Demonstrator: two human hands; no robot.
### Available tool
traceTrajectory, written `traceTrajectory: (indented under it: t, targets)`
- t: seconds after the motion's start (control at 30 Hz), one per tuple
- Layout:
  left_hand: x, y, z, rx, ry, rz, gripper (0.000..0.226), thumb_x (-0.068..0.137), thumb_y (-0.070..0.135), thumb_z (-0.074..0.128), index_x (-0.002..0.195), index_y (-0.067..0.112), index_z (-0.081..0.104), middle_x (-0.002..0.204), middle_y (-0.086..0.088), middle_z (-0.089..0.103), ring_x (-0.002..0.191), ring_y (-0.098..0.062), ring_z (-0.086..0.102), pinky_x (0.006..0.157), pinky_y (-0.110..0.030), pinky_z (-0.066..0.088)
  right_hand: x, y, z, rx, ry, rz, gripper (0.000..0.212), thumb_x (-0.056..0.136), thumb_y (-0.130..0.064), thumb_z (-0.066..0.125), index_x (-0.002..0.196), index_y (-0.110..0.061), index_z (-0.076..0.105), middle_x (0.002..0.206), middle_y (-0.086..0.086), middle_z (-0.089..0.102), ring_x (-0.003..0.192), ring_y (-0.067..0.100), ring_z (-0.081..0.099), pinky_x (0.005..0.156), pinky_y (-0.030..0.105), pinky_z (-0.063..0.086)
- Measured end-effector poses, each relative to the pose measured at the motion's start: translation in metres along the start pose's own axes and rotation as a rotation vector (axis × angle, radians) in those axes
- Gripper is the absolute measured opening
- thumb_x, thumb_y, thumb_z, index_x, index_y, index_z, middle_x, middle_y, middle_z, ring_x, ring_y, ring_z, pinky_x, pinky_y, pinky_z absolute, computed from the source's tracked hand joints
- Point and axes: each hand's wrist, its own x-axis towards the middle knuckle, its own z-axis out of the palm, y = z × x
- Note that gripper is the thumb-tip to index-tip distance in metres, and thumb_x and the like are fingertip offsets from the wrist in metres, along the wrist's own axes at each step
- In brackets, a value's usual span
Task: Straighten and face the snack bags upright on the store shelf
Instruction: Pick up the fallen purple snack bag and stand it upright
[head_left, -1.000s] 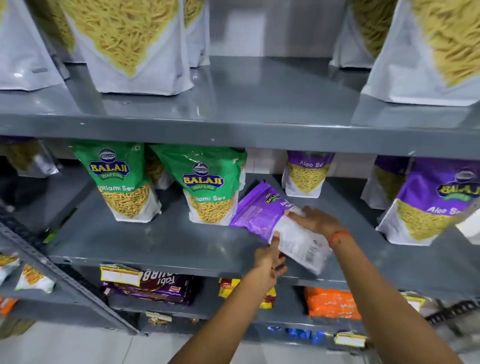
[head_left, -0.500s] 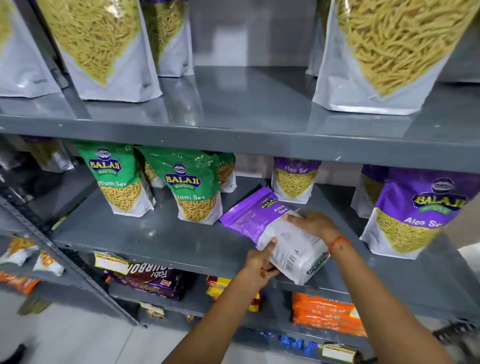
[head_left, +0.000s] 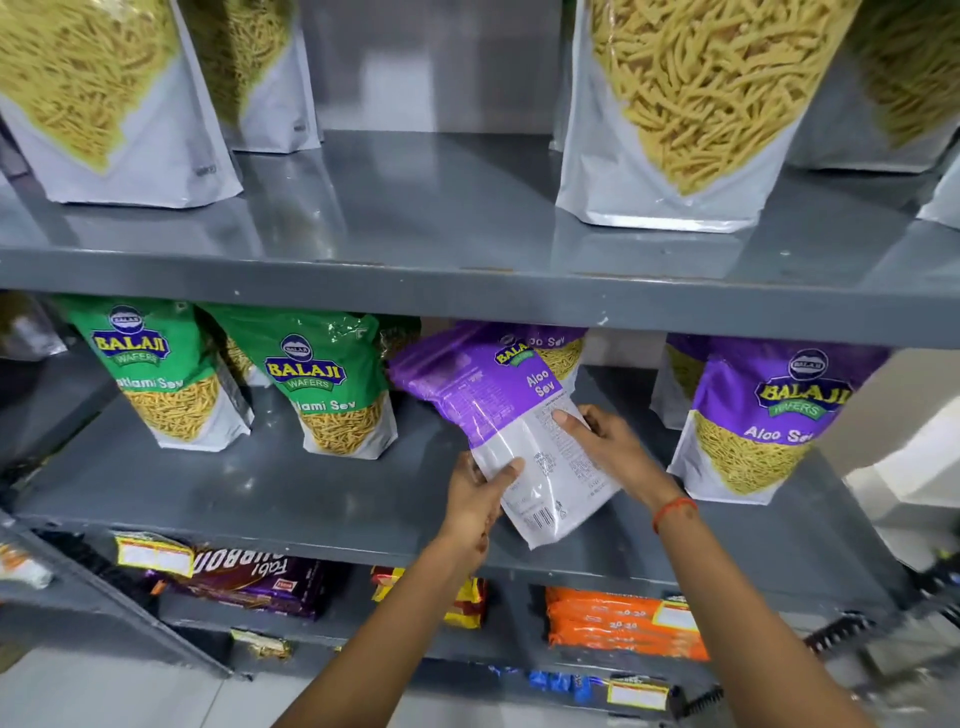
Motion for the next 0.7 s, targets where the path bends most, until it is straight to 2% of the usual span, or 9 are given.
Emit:
traceTrajectory:
  t: [0.1, 0.17, 0.27, 0.37, 0.43, 0.5, 0.57, 0.63, 0.7]
  targets:
    - [0.011, 0.013, -0.007, 0.116, -0.038, 0.090, 0.030, 0.083, -0.001, 0.064, 0.106, 0.011, 0.050, 0.113, -0.012, 0.064, 0.094, -0.018, 0.065, 0.083, -0.034, 0.055, 0.003, 0.001, -0.001, 0.150, 0.002, -0.028, 0.037, 0.084, -0.030, 0.066, 0.112, -0.008, 0.057, 0.104, 0.010, 0.070, 0.088, 0.022, 0.070, 0.074, 0.033, 0.056]
    - [0.020, 0.019, -0.013, 0.191, -0.079, 0.143, 0.038, 0.083, -0.005, 0.063, 0.116, 0.002, 0.047, 0.119, -0.020, 0.062, 0.103, -0.026, 0.064, 0.091, -0.043, 0.053, 0.007, 0.008, -0.002, 0.234, 0.003, -0.033, 0.038, 0.082, -0.022, 0.068, 0.115, -0.008, 0.056, 0.110, 0.012, 0.068, 0.096, 0.025, 0.068, 0.080, 0.036, 0.057]
    - [0.033, 0.022, -0.020, 0.320, -0.125, 0.225, 0.045, 0.082, -0.011, 0.060, 0.123, -0.004, 0.042, 0.124, -0.022, 0.058, 0.114, -0.031, 0.057, 0.101, -0.049, 0.045, 0.012, 0.024, 0.001, 0.322, -0.002, -0.061, 0.034, 0.079, -0.006, 0.069, 0.111, -0.009, 0.057, 0.106, 0.006, 0.069, 0.094, 0.012, 0.067, 0.078, 0.022, 0.054]
    - [0.047, 0.022, -0.025, 0.410, -0.160, 0.275, 0.042, 0.086, -0.012, 0.053, 0.124, -0.003, 0.041, 0.124, -0.014, 0.056, 0.117, -0.024, 0.053, 0.104, -0.044, 0.041, 0.016, 0.038, 0.007, 0.327, 0.023, -0.077, 0.036, 0.075, 0.002, 0.071, 0.104, -0.014, 0.058, 0.101, -0.001, 0.072, 0.092, 0.008, 0.067, 0.078, 0.020, 0.053]
    - [0.051, 0.019, -0.024, 0.386, -0.100, 0.276, 0.040, 0.087, -0.011, 0.051, 0.126, -0.003, 0.041, 0.129, -0.019, 0.055, 0.121, -0.028, 0.053, 0.106, -0.046, 0.040, 0.017, 0.040, 0.007, 0.310, 0.032, -0.070, 0.037, 0.071, -0.002, 0.076, 0.100, -0.016, 0.058, 0.095, -0.007, 0.075, 0.091, 0.005, 0.068, 0.073, 0.016, 0.054]
    - [0.048, 0.006, -0.019, 0.411, 0.118, 0.304, 0.045, 0.086, -0.008, 0.055, 0.129, -0.004, 0.041, 0.132, -0.021, 0.053, 0.125, -0.034, 0.050, 0.106, -0.049, 0.041, 0.017, 0.040, 0.008, 0.279, 0.040, -0.065, 0.037, 0.067, -0.005, 0.080, 0.095, -0.016, 0.058, 0.090, -0.013, 0.076, 0.086, 0.000, 0.069, 0.069, 0.012, 0.053]
    - [0.035, -0.015, -0.009, 0.512, 0.324, 0.401, 0.048, 0.081, -0.001, 0.063, 0.125, -0.001, 0.045, 0.124, -0.019, 0.055, 0.119, -0.036, 0.050, 0.101, -0.049, 0.044, 0.013, 0.041, 0.011, 0.274, 0.092, -0.082, 0.036, 0.066, -0.003, 0.080, 0.092, -0.014, 0.058, 0.085, -0.015, 0.076, 0.082, -0.003, 0.068, 0.068, 0.010, 0.051]
    - [0.019, -0.030, 0.003, 0.507, 0.281, 0.453, 0.055, 0.079, 0.002, 0.067, 0.128, 0.005, 0.043, 0.117, -0.013, 0.053, 0.112, -0.030, 0.052, 0.095, -0.041, 0.048, 0.007, 0.043, 0.015, 0.266, 0.161, -0.116, 0.034, 0.067, -0.002, 0.080, 0.091, -0.012, 0.058, 0.085, -0.011, 0.075, 0.080, -0.003, 0.067, 0.068, 0.009, 0.051]
    - [0.014, -0.037, 0.010, 0.498, 0.177, 0.453, 0.069, 0.079, 0.000, 0.066, 0.138, 0.006, 0.033, 0.125, -0.012, 0.050, 0.117, -0.023, 0.050, 0.099, -0.033, 0.046, -0.001, 0.046, 0.020, 0.240, 0.223, -0.146, 0.033, 0.067, -0.003, 0.080, 0.090, -0.012, 0.059, 0.095, 0.002, 0.070, 0.083, 0.002, 0.066, 0.072, 0.013, 0.051]
